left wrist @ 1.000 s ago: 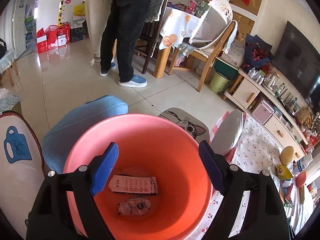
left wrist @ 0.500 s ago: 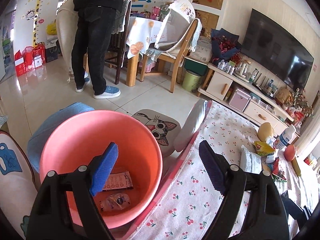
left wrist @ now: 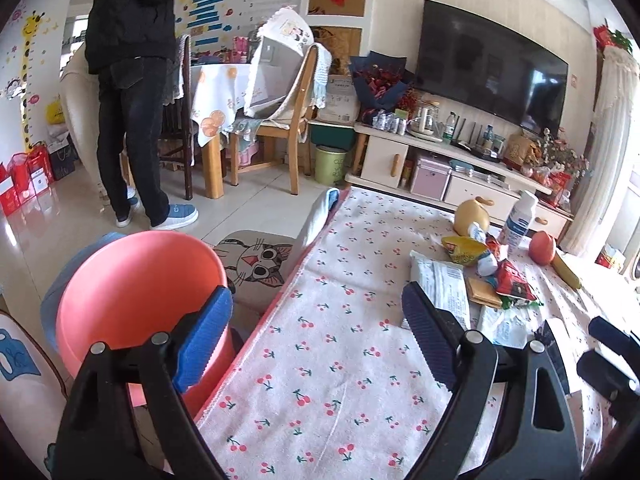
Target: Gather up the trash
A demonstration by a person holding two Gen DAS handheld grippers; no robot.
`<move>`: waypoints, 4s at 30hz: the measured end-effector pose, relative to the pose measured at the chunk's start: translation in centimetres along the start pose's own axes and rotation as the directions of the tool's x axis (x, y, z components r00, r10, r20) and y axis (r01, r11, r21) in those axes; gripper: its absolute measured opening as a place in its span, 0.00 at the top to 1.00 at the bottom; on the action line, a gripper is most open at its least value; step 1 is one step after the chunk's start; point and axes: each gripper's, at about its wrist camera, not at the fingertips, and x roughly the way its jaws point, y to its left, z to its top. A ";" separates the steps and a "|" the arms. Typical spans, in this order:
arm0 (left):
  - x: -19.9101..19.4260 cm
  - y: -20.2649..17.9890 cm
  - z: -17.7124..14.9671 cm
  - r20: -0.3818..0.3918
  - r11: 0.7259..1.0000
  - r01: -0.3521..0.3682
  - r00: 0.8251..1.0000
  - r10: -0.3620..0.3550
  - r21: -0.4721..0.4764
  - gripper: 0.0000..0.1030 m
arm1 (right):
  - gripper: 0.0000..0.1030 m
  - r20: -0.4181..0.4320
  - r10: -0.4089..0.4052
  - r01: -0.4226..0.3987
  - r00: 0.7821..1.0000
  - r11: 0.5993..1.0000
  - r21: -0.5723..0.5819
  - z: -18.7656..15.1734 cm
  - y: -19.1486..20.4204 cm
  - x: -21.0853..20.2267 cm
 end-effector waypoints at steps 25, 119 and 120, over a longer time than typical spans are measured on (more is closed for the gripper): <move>14.2 -19.9 5.0 -0.221 0.951 0.308 0.929 -0.297 0.020 0.15 | 0.18 -0.023 -0.167 0.164 0.986 0.920 0.355 2.4 -23.1 1.7; 25.0 -30.5 0.3 -0.520 0.769 0.480 0.823 -0.228 0.423 0.65 | 0.18 -0.090 -0.127 0.151 0.988 0.913 0.378 1.8 -28.4 5.5; 24.4 -29.9 0.3 -0.504 0.782 0.464 0.834 -0.226 0.417 0.71 | 0.18 -0.092 -0.128 0.153 0.988 0.916 0.371 1.7 -28.1 5.5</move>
